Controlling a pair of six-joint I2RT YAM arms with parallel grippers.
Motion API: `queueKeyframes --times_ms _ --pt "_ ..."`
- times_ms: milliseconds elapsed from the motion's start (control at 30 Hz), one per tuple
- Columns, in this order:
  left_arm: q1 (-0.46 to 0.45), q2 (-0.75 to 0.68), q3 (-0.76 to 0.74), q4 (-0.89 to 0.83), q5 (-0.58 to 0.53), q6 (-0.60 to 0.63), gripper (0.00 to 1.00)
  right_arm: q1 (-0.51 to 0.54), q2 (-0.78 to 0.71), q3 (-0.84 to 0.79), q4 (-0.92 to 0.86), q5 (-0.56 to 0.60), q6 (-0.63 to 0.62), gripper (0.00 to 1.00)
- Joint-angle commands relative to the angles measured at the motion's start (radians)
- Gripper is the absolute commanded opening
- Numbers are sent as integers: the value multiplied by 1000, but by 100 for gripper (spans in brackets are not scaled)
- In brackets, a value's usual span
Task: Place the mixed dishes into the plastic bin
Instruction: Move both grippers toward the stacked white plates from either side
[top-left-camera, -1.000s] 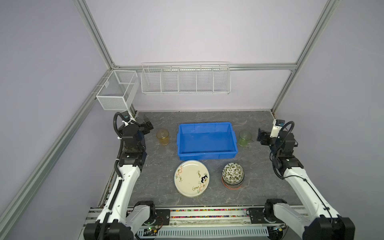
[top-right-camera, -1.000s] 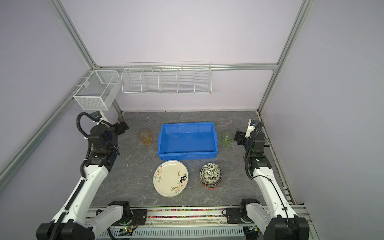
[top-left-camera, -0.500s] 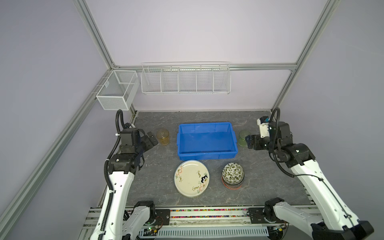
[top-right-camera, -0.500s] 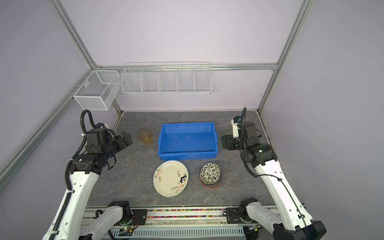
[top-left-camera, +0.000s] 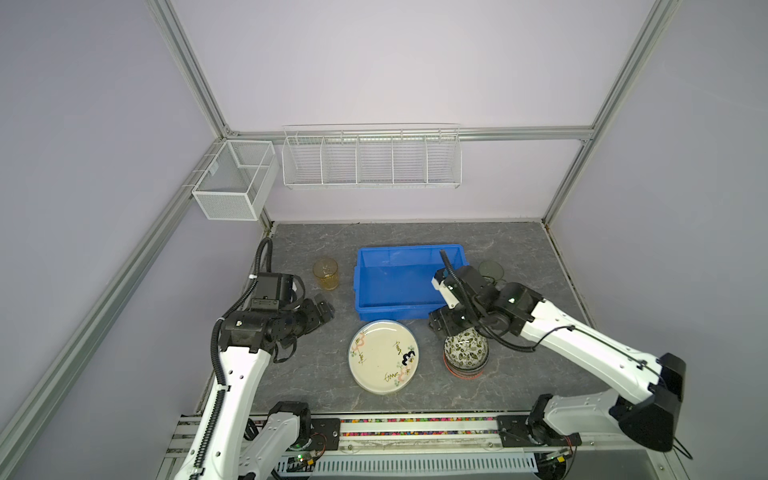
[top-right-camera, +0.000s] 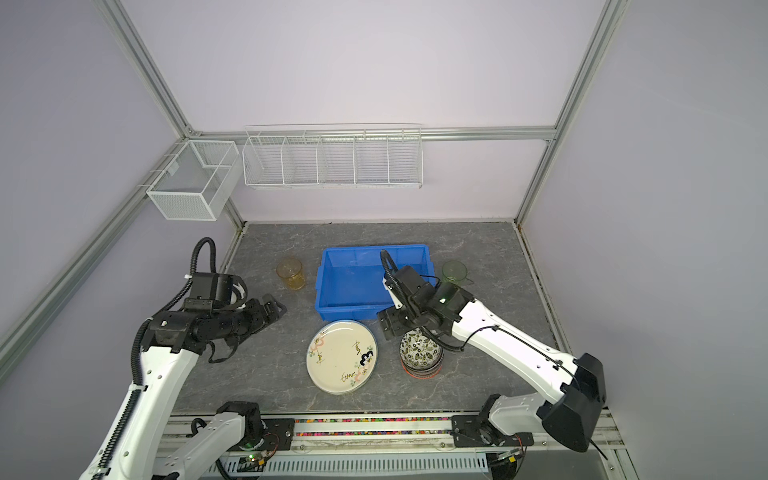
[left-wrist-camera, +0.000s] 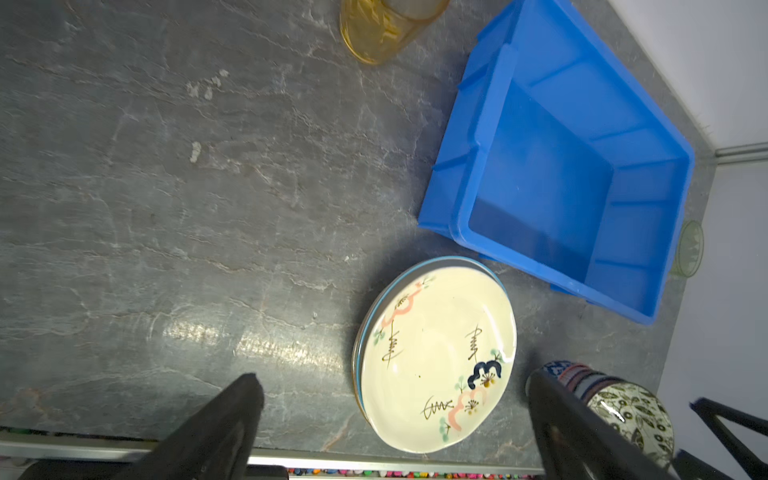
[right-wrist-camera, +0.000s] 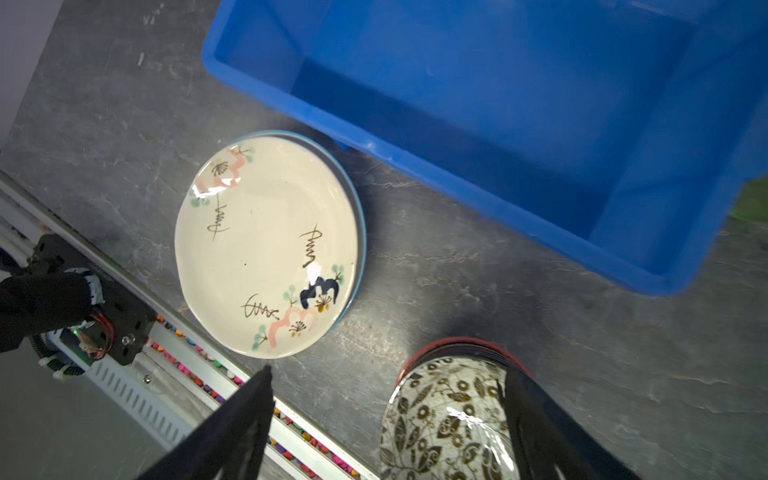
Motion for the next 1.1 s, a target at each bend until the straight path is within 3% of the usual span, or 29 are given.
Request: queueKeyframes --times_ms 0,333,500,700,1067 --pt "-59 -15 -64 -41 39 -74 100 32 46 7 105 -49 50 88" --pt "-256 -111 -304 143 -12 -334 99 39 119 -25 247 -126 82 88" --pt "-278 -110 -443 278 81 -425 99 39 150 -55 275 -149 118 88" --pt "-285 -110 -473 329 68 -410 100 40 203 -64 296 -177 144 91" --pt "-285 -109 -535 451 145 -427 100 38 287 -56 292 -176 207 94"
